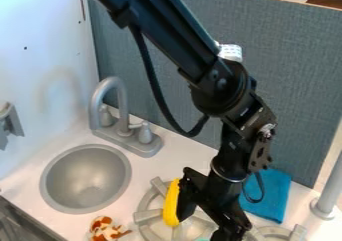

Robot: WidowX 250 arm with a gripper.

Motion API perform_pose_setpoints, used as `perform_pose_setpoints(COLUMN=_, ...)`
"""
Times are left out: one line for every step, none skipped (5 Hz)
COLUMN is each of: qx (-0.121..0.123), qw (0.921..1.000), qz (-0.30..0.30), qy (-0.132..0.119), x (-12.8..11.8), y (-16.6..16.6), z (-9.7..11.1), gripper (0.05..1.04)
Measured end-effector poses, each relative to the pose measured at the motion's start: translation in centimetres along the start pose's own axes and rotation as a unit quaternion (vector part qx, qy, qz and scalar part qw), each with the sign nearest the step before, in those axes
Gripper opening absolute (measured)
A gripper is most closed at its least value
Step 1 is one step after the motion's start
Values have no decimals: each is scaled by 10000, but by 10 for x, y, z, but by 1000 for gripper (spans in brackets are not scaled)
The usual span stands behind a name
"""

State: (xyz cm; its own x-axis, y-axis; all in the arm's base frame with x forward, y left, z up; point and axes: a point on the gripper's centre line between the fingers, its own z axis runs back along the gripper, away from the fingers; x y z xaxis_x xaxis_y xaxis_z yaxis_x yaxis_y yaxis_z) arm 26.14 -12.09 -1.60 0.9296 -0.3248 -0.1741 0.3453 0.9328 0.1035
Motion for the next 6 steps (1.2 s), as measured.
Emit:
perform_pose_setpoints(qx=19, qw=9998, qz=-10, qy=183, x=-4, y=0, z=-11, gripper=1003)
perform_pose_setpoints(qx=11, qw=9998, qz=-66, qy=192, x=-9, y=0, z=-16, gripper=1003)
perform_pose_setpoints(qx=-4, qw=9996, qz=31, qy=274, x=-7, y=7, z=-17, gripper=1003)
perform_pose_setpoints(qx=-7, qw=9993, qz=-28, qy=361, x=-4, y=8, z=-28, gripper=1003)
perform_pose_setpoints(qx=-105, qw=9996, qz=-185, qy=196, x=3, y=4, z=-37, gripper=1003)
perform_pose_setpoints(qx=-134, qw=9995, qz=-212, qy=176, x=4, y=3, z=-39, gripper=1003)
